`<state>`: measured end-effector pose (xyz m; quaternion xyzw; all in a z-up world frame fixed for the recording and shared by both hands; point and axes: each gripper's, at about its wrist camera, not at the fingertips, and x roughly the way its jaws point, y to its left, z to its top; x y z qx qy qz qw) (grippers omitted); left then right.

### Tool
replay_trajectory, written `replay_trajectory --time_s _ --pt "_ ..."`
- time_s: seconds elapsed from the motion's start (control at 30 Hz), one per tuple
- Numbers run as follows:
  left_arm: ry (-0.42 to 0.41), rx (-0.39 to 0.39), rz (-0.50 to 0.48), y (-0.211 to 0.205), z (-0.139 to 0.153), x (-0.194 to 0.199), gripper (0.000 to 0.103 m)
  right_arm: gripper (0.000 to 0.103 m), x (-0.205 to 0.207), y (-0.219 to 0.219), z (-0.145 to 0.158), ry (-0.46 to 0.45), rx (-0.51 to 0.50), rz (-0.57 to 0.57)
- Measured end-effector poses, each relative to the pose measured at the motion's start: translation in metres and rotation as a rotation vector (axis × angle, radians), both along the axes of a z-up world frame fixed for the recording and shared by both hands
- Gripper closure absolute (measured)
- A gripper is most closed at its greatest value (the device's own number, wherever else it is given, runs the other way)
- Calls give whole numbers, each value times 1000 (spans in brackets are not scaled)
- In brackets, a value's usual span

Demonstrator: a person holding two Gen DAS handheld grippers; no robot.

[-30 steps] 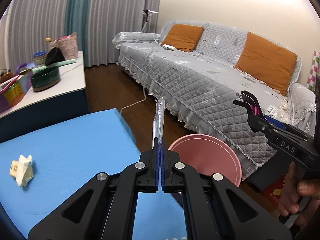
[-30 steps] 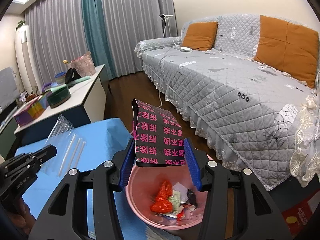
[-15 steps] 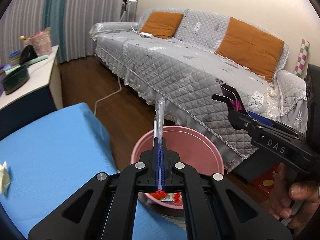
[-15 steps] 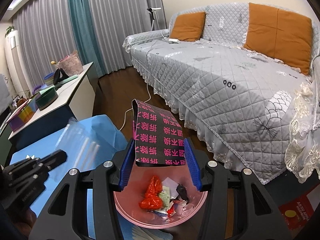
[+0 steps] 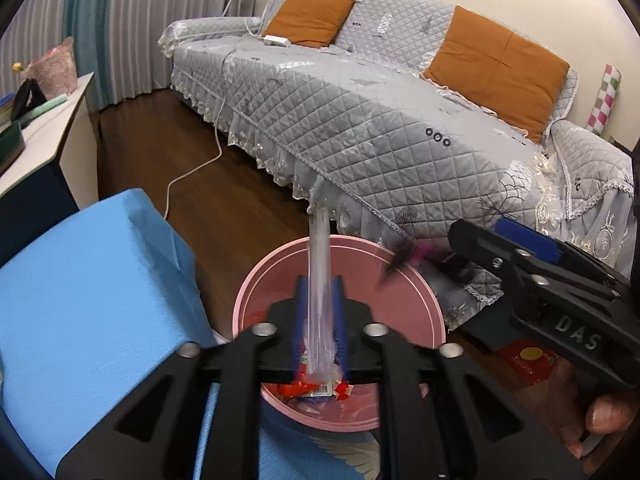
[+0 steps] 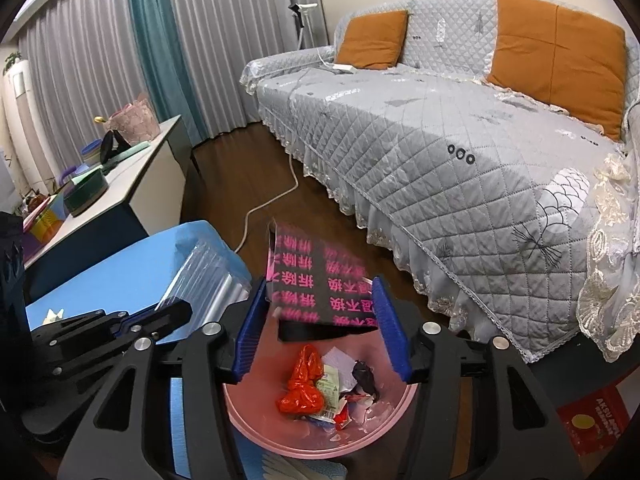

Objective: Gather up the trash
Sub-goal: 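Open both tools over the pink bin to drop the items, then move both open tools back to the yellow tissue pack and white wrapper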

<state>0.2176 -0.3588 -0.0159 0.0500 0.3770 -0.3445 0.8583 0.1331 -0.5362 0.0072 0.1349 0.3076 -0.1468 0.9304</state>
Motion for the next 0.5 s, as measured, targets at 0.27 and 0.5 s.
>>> replay_trajectory --time_s 0.27,0.5 --pt "-5 -15 27 26 1 -5 76 34 0 -5 2 -20 55 -28" --pt "-34 -27 82 73 17 -16 76 34 2 13 13 -59 73 -1"
